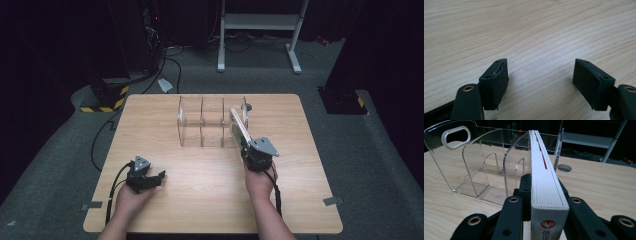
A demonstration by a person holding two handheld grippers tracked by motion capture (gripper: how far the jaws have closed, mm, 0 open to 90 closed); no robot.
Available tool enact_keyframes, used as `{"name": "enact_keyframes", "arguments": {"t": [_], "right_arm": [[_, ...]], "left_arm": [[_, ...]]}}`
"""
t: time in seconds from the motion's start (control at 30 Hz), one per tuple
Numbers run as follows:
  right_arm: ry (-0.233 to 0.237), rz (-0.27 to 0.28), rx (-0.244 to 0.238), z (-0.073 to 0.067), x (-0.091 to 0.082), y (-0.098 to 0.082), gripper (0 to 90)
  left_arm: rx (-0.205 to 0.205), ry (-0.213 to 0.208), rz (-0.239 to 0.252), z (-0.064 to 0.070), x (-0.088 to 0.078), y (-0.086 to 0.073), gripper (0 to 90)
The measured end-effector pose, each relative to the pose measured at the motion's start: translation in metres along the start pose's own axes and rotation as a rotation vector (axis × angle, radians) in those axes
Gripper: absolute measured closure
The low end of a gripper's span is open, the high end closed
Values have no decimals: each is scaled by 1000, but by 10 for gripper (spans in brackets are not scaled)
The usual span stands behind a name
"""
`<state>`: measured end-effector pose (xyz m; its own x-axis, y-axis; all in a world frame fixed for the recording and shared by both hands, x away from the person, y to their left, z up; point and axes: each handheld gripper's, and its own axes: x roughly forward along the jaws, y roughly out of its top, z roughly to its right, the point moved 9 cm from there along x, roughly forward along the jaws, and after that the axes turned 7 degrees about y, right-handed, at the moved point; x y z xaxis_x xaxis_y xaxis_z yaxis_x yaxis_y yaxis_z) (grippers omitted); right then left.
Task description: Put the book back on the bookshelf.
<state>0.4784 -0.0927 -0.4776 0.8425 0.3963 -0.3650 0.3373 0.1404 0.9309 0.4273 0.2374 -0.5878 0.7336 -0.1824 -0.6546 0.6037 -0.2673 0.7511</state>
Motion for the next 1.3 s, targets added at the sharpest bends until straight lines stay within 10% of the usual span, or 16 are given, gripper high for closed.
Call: {"name": "enact_keyframes", "arguments": {"t": [1.3], "right_arm": [[-87,-39,-30,6,55,12,756]], "left_arm": [[-1,0,0,0,0,0,286]]}}
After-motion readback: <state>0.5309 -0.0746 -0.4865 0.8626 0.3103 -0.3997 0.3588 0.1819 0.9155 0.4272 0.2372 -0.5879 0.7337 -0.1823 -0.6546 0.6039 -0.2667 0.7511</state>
